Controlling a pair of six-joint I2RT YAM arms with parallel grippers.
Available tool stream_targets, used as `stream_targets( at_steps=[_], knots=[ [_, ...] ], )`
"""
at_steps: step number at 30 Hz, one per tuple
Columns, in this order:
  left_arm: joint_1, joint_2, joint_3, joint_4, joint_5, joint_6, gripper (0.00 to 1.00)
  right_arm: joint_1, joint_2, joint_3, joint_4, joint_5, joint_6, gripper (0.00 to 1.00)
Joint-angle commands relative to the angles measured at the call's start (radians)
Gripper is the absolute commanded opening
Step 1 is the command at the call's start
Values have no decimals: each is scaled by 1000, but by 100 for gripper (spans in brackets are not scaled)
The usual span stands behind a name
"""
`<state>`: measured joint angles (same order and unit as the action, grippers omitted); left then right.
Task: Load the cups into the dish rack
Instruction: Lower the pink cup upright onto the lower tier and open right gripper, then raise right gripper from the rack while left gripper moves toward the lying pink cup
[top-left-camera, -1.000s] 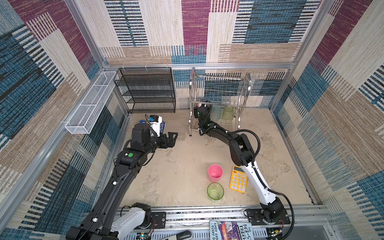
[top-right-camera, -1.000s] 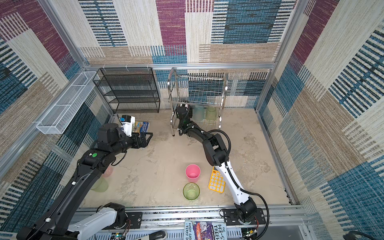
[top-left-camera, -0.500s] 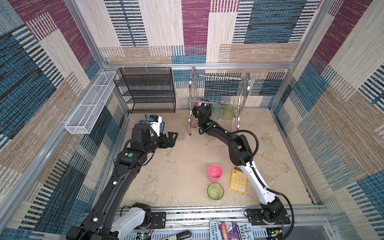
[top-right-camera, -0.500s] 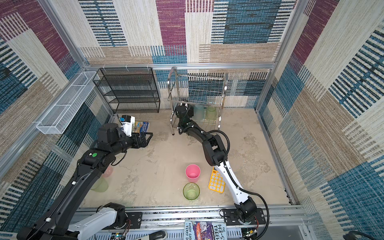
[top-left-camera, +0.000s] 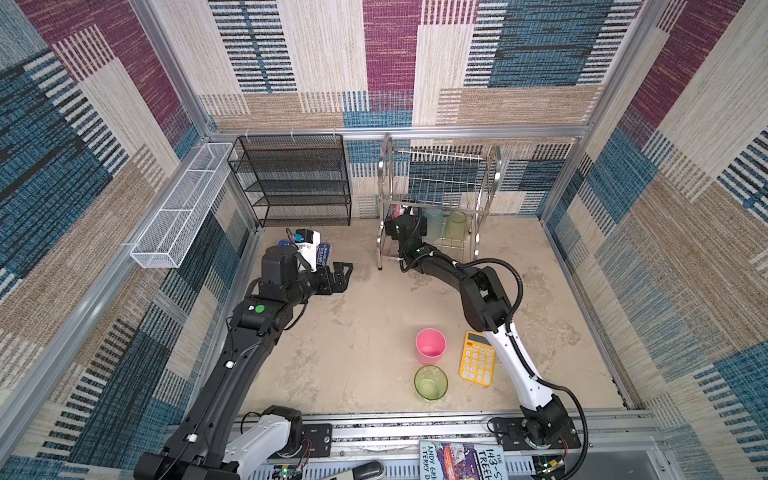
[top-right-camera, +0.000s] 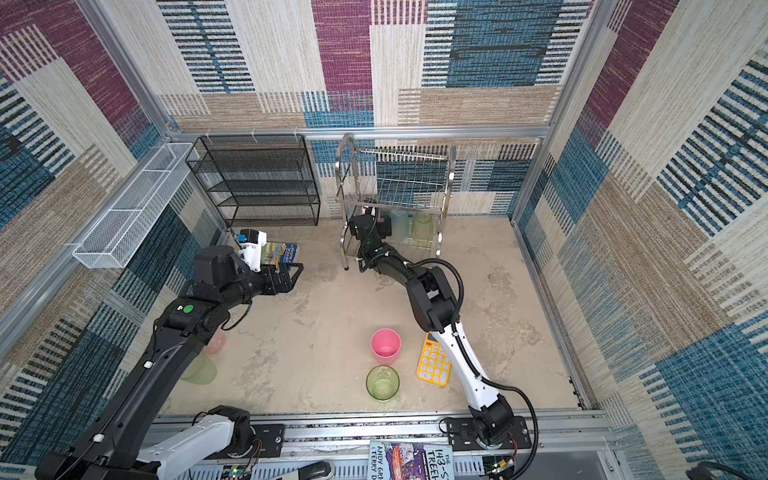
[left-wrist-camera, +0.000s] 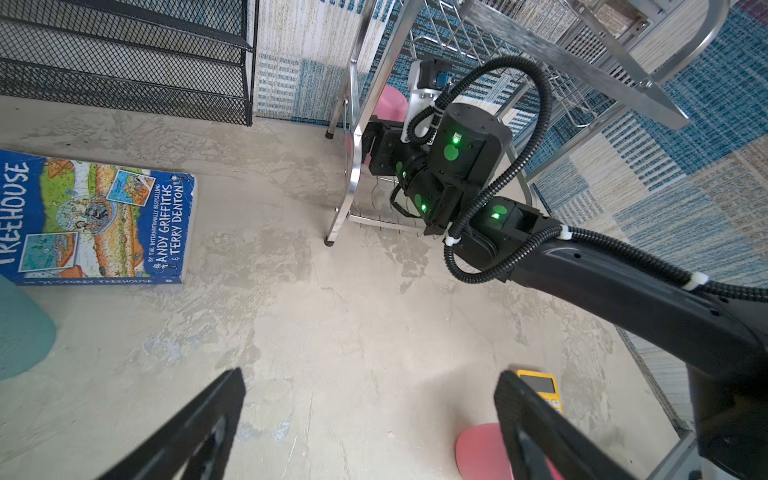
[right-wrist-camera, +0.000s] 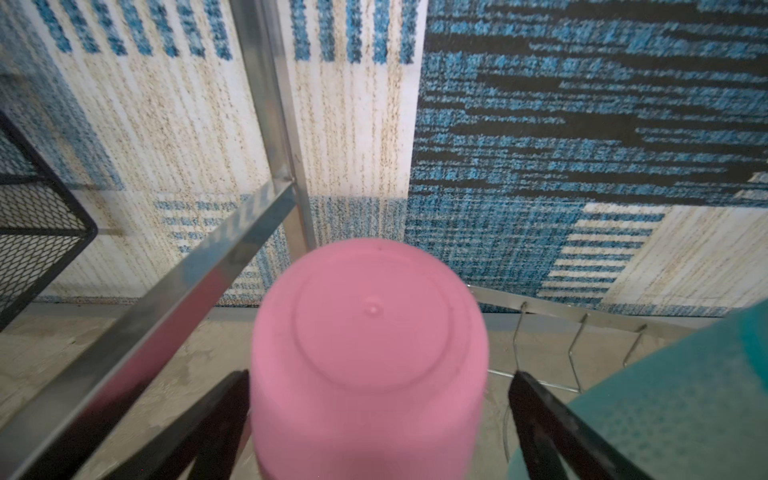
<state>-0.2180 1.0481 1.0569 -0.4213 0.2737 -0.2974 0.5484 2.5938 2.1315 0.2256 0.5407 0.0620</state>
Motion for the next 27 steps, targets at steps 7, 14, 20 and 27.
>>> stream_targets(
  at_steps=[7,14,20,27],
  knots=[
    [9,7,-2,27,18,-25,98,10,-124,-212,155,-13,1,100],
    [16,15,-2,26,13,-23,98,21,-223,-392,245,-31,9,100],
    [19,23,-2,24,7,-23,98,28,-300,-550,320,-42,4,100],
    [20,32,-1,23,10,-23,98,29,-387,-674,294,-73,3,100]
  ],
)
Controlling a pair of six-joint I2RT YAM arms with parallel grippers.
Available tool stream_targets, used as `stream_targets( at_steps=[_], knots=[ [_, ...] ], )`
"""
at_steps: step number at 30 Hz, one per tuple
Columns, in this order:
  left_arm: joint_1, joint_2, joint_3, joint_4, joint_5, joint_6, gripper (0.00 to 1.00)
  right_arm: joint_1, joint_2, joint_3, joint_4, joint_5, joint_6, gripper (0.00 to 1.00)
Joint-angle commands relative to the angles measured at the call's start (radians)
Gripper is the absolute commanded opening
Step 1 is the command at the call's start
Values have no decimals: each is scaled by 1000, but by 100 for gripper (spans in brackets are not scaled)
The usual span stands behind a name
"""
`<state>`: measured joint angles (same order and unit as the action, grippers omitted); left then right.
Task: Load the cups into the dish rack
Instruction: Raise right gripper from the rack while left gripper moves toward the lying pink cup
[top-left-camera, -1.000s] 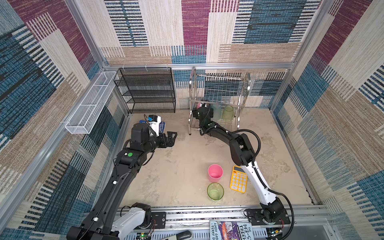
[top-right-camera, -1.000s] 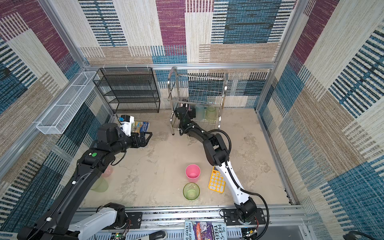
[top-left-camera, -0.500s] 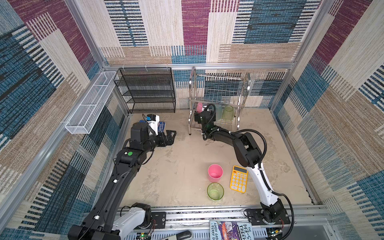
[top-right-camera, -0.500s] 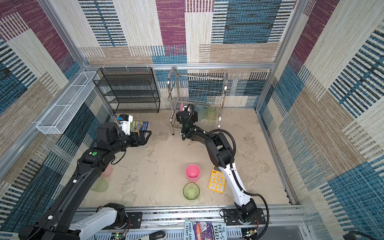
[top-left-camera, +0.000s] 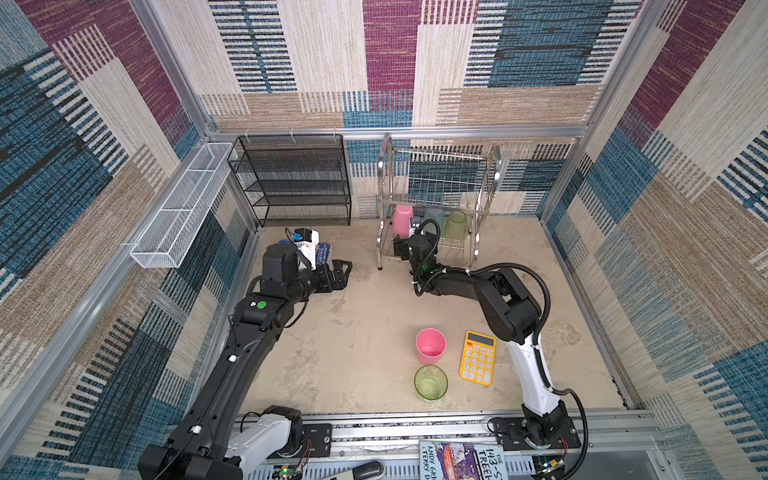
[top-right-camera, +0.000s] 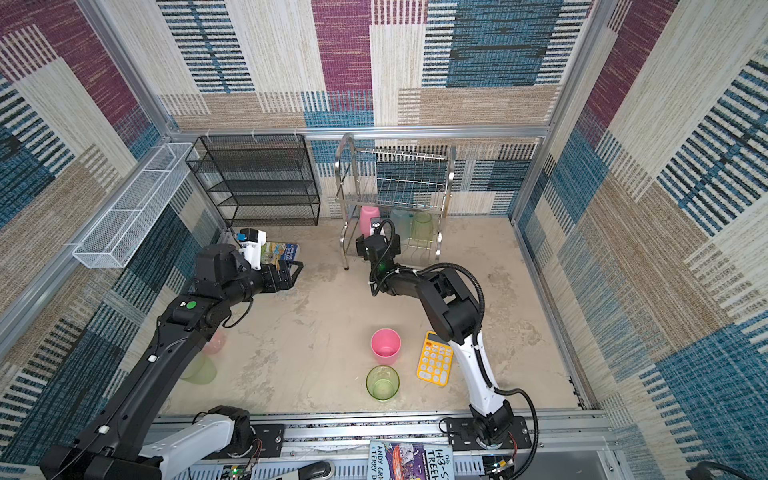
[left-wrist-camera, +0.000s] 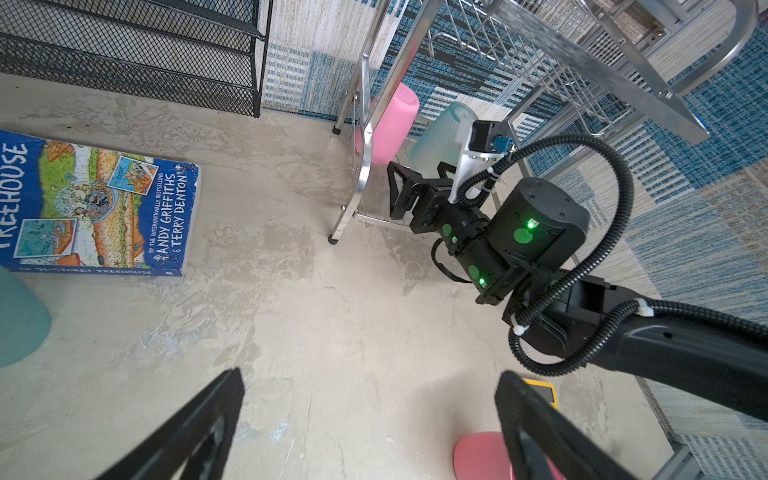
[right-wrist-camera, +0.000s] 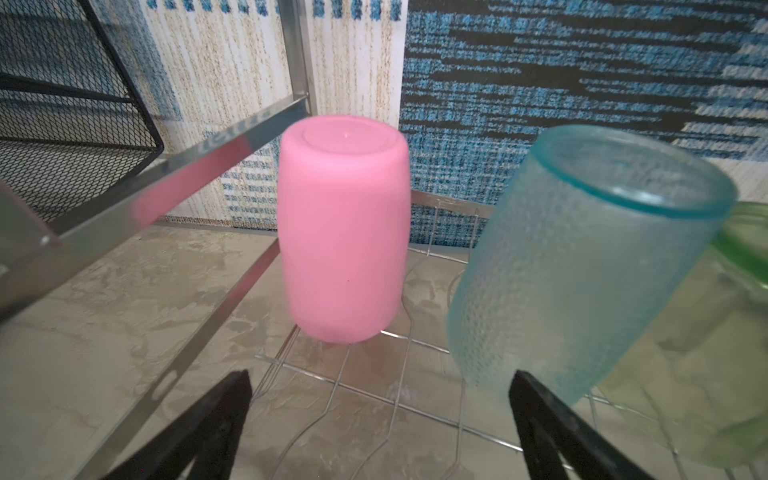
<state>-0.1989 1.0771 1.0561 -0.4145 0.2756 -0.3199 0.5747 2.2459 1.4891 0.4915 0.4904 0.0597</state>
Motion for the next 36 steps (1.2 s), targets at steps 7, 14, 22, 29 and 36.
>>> stream_targets(
  at_steps=[7,14,22,29,36],
  knots=[
    [1,14,-1,11,-2,-3,97,9,-176,-203,30,-81,-15,98],
    [0,39,8,-19,-46,-10,97,33,-390,-414,-18,-117,0,98],
    [-3,107,38,-99,-189,1,95,47,-681,-615,-159,-234,33,98],
    [-56,199,92,-199,-286,-5,90,48,-866,-693,-358,-270,161,98],
    [-215,272,175,-310,-327,-36,87,43,-915,-737,-485,-249,294,96]
  ],
)
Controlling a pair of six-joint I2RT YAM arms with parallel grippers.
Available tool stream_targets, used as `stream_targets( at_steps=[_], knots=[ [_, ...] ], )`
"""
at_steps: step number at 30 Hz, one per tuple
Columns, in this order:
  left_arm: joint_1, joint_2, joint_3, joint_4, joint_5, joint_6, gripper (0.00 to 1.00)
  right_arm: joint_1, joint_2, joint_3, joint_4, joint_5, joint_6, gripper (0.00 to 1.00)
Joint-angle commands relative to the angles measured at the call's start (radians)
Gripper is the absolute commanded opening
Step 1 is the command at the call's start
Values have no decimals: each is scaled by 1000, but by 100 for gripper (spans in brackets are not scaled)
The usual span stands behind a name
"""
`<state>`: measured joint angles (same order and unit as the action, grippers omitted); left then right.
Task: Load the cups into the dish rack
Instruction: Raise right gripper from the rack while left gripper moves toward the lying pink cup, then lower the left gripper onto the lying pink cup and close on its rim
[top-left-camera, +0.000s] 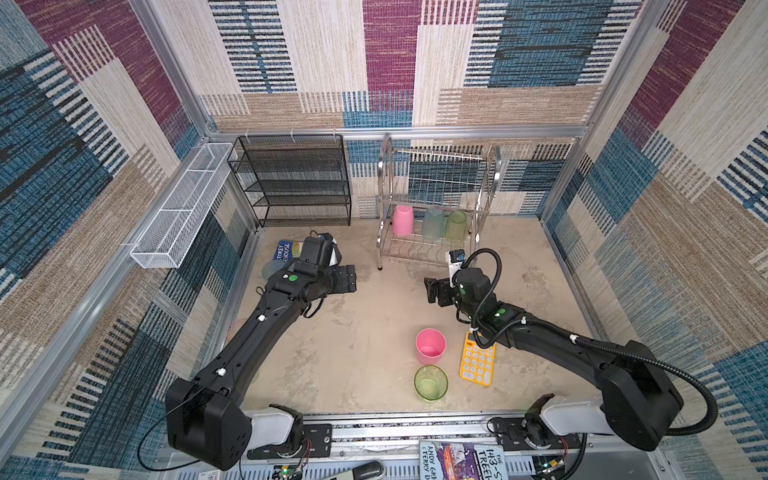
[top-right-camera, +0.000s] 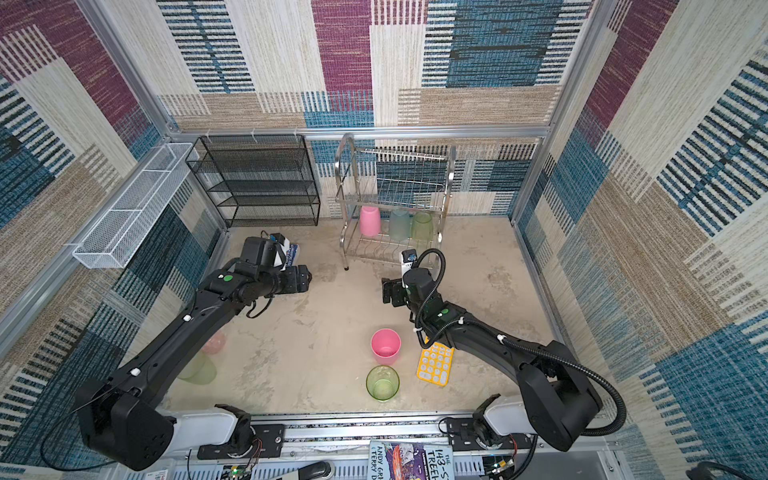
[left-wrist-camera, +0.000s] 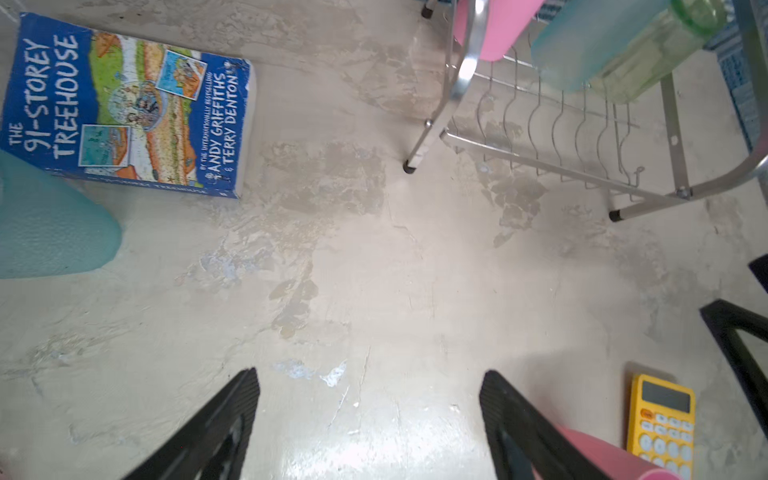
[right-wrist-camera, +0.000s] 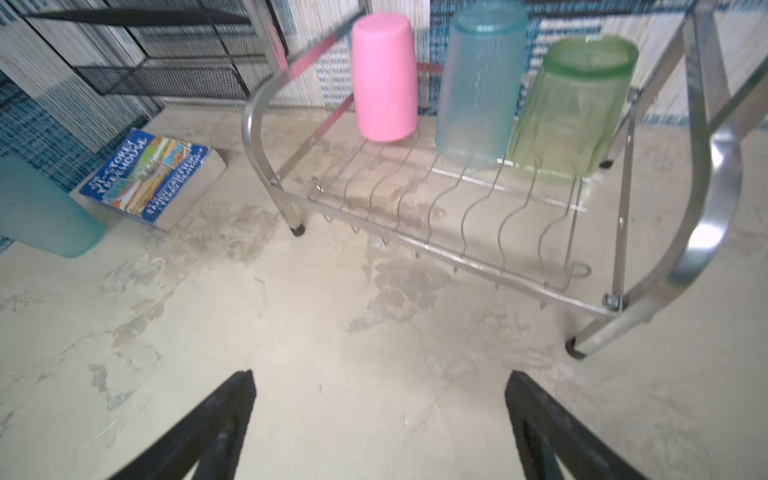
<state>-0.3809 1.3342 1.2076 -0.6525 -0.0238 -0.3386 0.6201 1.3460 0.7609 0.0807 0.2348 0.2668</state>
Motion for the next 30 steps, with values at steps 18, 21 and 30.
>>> stream_targets(
  at_steps=[18,21,30],
  knots=[
    [-386,149,94,-223,200,23,77,-252,-99,-144,-119,-216,295,93],
    [-434,210,113,-234,204,46,75,-267,-112,-155,-114,-226,298,93],
    [-527,364,217,-251,146,64,68,-286,-132,-185,-112,-248,307,93]
  ],
)
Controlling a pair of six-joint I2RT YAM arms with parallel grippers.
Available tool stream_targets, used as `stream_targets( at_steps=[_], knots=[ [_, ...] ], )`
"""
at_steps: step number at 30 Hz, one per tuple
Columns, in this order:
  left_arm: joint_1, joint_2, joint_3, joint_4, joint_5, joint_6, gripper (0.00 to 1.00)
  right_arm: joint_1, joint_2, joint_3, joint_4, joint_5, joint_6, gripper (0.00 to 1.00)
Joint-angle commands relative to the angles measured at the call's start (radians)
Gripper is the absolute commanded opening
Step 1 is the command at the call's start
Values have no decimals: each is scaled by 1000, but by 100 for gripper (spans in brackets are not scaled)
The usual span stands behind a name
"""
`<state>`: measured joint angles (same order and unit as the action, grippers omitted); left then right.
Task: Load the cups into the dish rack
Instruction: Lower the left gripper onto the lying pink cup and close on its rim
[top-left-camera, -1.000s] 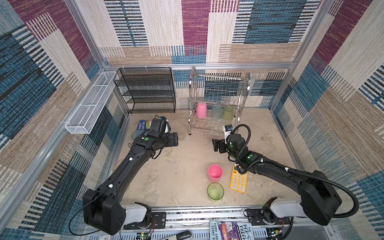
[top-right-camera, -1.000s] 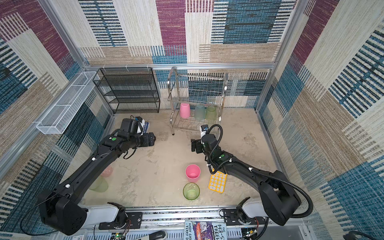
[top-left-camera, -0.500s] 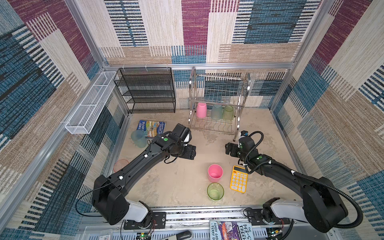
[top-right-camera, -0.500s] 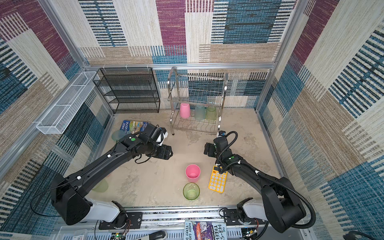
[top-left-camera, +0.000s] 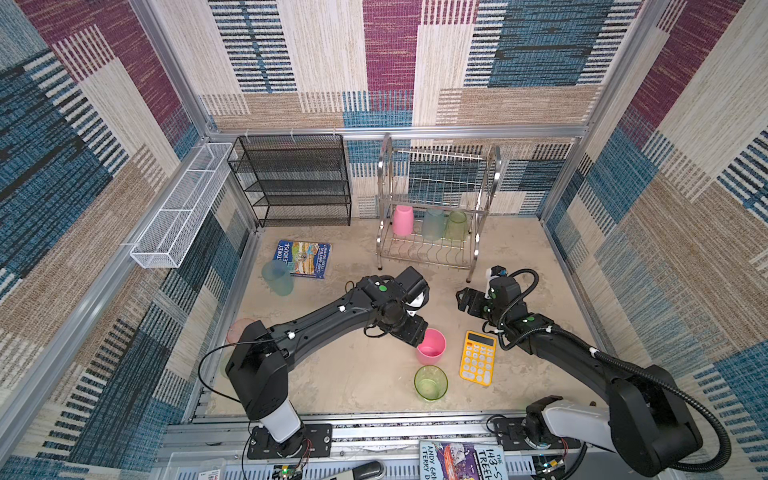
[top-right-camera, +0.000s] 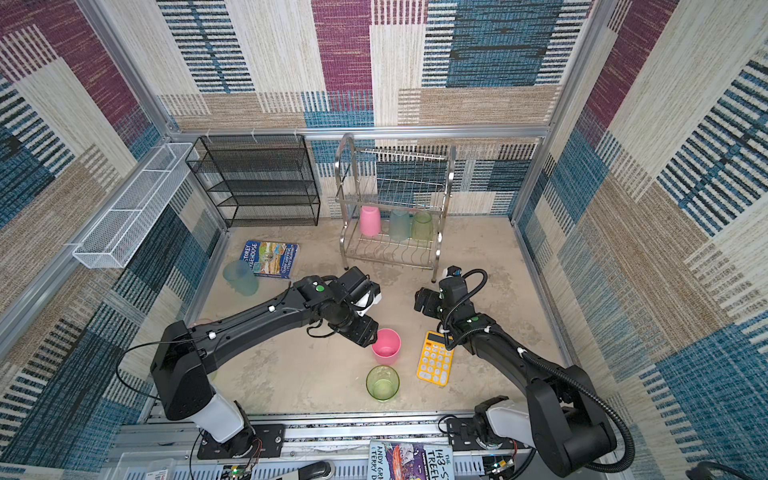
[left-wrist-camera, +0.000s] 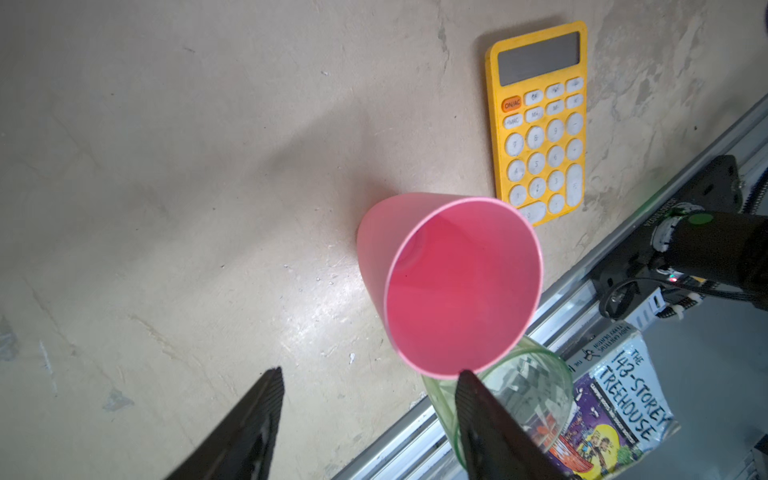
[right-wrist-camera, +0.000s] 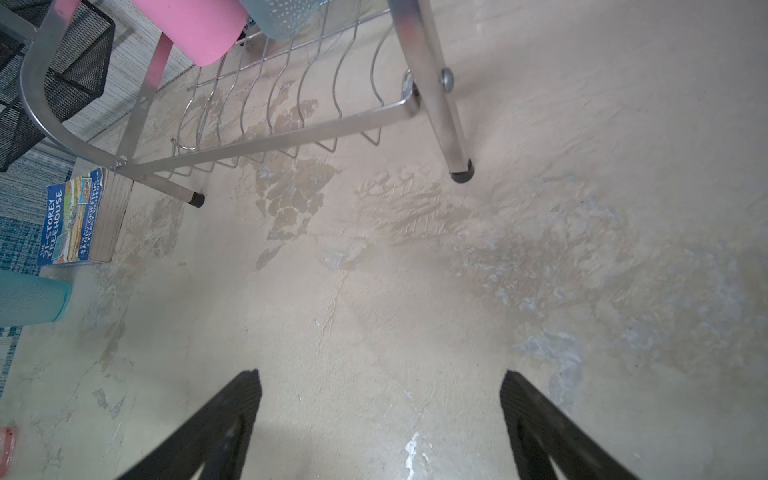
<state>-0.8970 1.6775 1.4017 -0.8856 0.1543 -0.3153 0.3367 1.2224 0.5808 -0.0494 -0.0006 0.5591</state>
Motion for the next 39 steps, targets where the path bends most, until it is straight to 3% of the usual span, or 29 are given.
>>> stream_targets(
  at_steps=[1,17,22,30,34,39],
  knots=[
    [-17,34,32,-22,-40,41,67,-3,-12,-7,17,-13,14,93],
    [-67,136,77,-5,-135,12,40,-5,-87,-59,32,5,24,93],
    [-71,146,82,9,-157,-4,23,-7,-105,-66,26,22,22,93],
    [-72,149,81,48,-170,-27,6,-7,-137,-62,11,63,9,92],
    [-72,150,85,61,-187,-33,0,-7,-127,-59,11,63,4,92],
    [-60,122,86,65,-216,-27,0,-6,-131,-55,14,57,-2,92]
  ],
)
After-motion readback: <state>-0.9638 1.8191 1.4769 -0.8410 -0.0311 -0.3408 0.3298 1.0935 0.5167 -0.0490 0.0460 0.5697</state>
